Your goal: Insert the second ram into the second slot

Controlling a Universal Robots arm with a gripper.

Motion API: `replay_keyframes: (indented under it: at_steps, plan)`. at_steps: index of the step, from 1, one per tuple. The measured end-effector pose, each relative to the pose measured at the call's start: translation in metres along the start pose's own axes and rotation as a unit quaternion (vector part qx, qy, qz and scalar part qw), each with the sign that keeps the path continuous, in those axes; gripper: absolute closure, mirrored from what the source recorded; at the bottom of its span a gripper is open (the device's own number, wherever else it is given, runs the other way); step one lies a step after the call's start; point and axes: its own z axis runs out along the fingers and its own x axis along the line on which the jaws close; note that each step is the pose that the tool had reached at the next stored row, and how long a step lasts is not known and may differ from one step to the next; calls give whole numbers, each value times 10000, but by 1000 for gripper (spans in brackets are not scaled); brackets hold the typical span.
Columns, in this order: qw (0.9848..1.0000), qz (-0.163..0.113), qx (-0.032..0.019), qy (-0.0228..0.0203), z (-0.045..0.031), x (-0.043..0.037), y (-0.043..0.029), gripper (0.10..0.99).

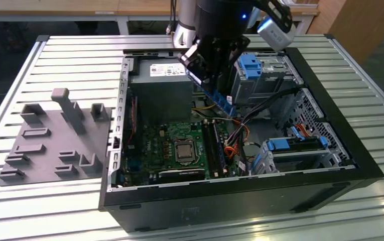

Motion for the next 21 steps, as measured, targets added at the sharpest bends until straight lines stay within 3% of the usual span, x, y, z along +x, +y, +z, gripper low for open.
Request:
replay_keyframes:
  at_steps: [7,15,17,21]
  plan:
    - [9985,541,1,-19,3,0,0,953]
    - [9937,1119,3,-40,6,0,0,953]
    - [9927,1205,3,-43,8,1,-1,953]
    - [9925,1222,3,-43,20,1,-2,953]
